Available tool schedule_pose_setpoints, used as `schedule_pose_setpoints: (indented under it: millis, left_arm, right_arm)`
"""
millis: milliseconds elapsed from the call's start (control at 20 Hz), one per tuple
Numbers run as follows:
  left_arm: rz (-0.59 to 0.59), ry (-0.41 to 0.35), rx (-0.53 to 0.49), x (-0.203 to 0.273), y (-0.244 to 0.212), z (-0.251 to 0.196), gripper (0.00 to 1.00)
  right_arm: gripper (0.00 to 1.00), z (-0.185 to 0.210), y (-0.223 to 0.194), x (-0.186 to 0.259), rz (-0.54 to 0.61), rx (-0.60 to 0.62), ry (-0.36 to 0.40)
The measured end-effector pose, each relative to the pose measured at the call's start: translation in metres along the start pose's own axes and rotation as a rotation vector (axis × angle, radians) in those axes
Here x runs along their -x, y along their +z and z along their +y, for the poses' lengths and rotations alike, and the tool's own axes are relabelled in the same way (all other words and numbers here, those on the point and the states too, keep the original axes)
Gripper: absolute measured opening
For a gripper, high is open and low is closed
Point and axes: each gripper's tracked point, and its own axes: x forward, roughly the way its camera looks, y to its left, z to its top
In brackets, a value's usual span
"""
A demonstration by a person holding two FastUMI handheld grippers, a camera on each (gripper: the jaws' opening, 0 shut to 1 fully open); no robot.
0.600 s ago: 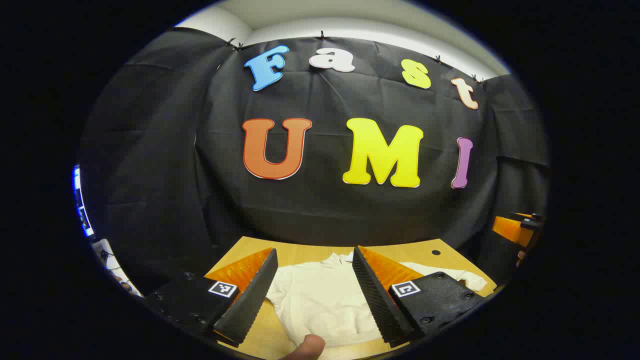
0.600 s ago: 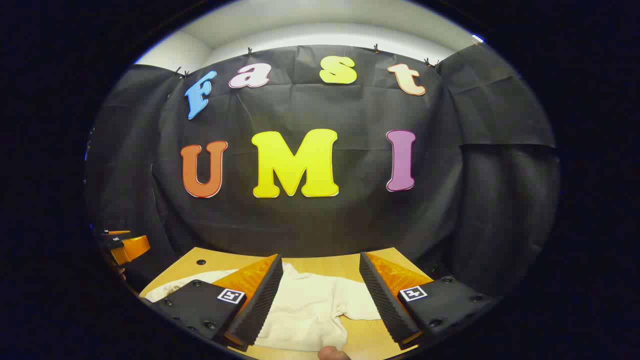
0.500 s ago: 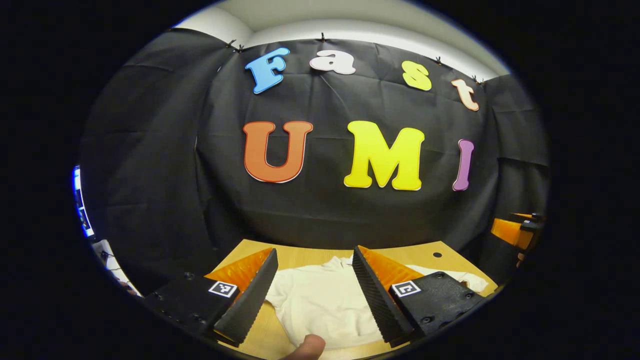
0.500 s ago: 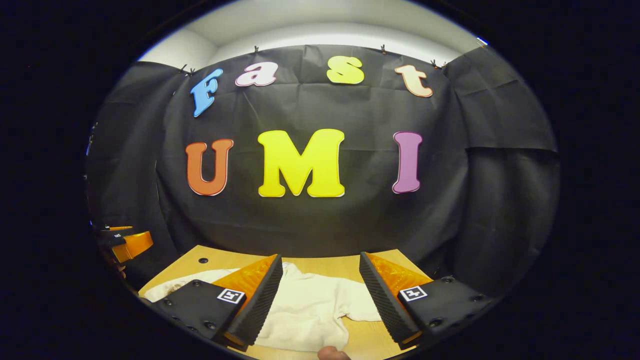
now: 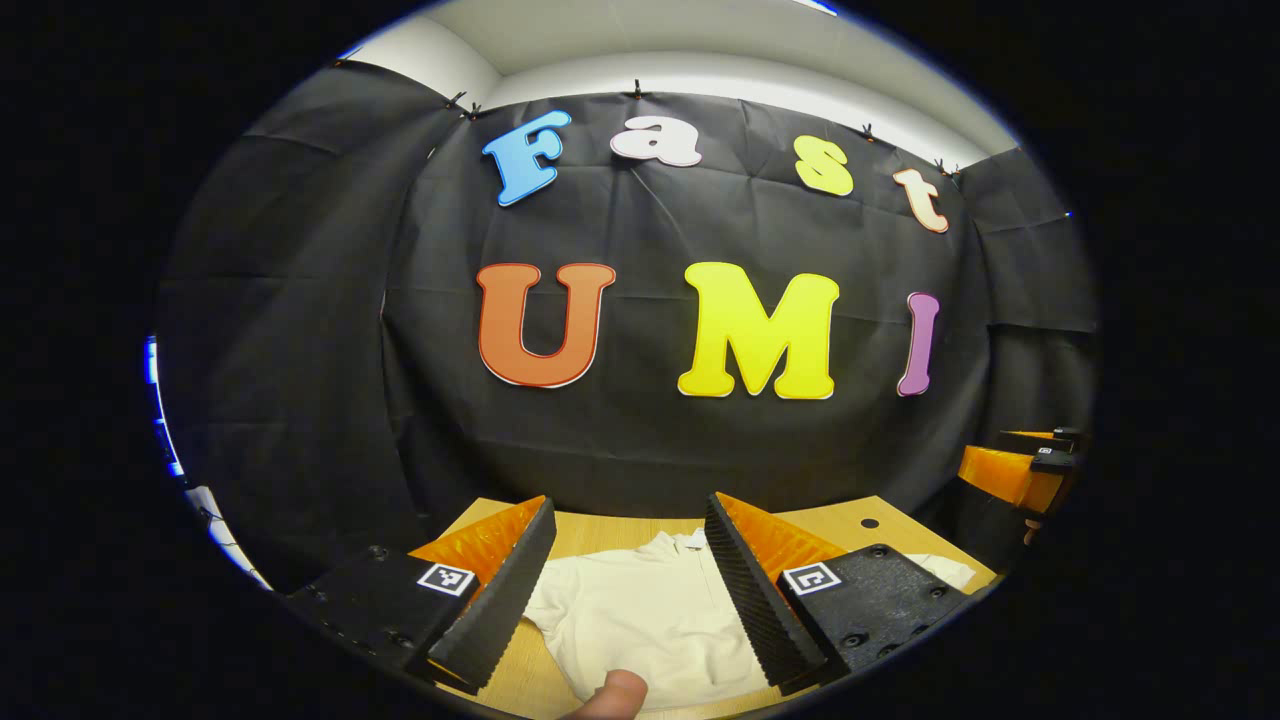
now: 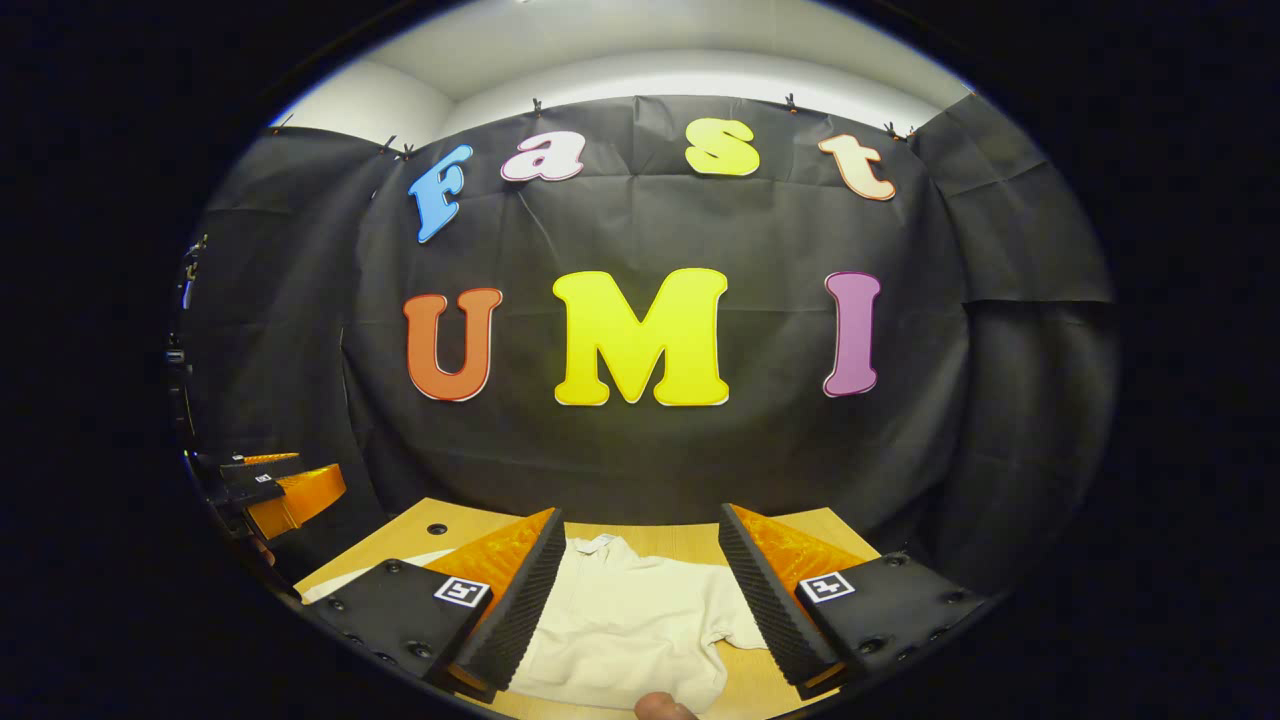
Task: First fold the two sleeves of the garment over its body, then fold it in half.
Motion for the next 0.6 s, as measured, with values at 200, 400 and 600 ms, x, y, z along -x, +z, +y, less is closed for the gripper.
schedule_pose_setpoints:
  millis: [200,400,600]
  left_arm:
    - [0.027,-0.017,0.029,0.0,-0.008,-0.007,0.96]
    - [0.043,-0.022,0.026,-0.002,-0.012,-0.011,0.96]
    - [0.047,-0.025,0.008,-0.002,-0.014,-0.018,0.96]
  right_arm:
    - [0.96,-0.002,-0.002,0.001,0.006,0.001,-0.003]
    - [0.96,-0.007,-0.007,0.003,0.017,0.003,-0.005]
    - [0.96,-0.016,-0.011,0.005,0.021,0.01,-0.007]
